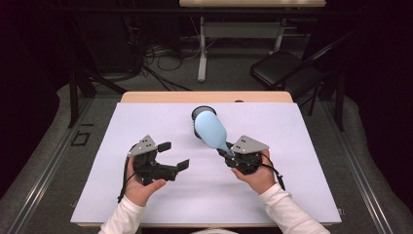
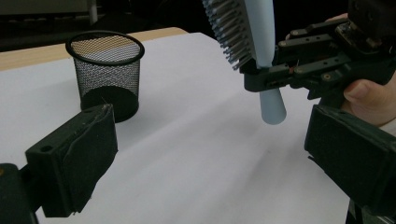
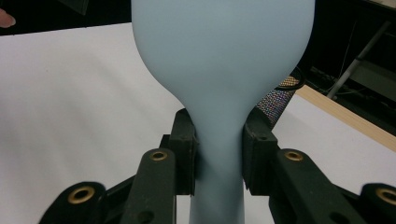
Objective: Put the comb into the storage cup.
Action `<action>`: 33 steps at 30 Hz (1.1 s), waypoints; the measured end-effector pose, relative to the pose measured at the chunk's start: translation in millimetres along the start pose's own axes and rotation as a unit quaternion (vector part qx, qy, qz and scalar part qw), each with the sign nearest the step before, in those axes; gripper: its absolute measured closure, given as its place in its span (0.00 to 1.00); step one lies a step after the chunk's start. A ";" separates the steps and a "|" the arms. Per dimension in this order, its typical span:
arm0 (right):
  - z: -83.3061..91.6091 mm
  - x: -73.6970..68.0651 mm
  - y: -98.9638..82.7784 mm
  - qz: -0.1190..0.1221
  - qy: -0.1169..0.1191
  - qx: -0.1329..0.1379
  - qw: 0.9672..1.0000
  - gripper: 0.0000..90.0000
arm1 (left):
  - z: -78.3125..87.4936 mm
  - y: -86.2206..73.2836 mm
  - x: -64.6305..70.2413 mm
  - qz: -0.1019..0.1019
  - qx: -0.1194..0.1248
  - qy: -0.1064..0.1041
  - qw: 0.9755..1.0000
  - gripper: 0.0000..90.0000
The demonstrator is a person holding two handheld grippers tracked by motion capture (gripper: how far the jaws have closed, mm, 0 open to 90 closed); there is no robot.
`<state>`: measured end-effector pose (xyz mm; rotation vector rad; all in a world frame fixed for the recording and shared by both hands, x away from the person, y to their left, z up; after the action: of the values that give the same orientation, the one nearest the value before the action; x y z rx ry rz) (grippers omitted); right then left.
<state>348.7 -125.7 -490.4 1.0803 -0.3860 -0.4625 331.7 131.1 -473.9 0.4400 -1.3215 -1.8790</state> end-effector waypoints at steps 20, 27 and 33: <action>2.8 0.9 0.5 -0.008 0.003 0.009 1.000 0.77 | -5.6 43.4 2.9 0.029 0.034 -0.014 0.999 0.01; 3.6 -0.1 0.8 -0.009 0.004 0.010 1.000 0.77 | -10.5 55.3 5.6 0.025 0.022 -0.015 0.999 0.01; 3.6 -1.8 1.2 -0.007 0.005 0.014 1.000 0.77 | -17.0 64.1 9.4 0.022 0.018 -0.026 0.999 0.01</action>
<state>345.5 -126.9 -488.0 1.1122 -0.3766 -0.4643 362.6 103.3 -421.3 0.3802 -1.3913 -1.8444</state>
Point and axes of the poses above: each handheld gripper's, and its own axes: z roughly backward along the jaws, y roughly out of its top, x roughly to its right, the point moved 3 cm from there along -z, roughly forward along the jaws, and after that the axes turned 12 degrees about y, right-handed, at the moved point
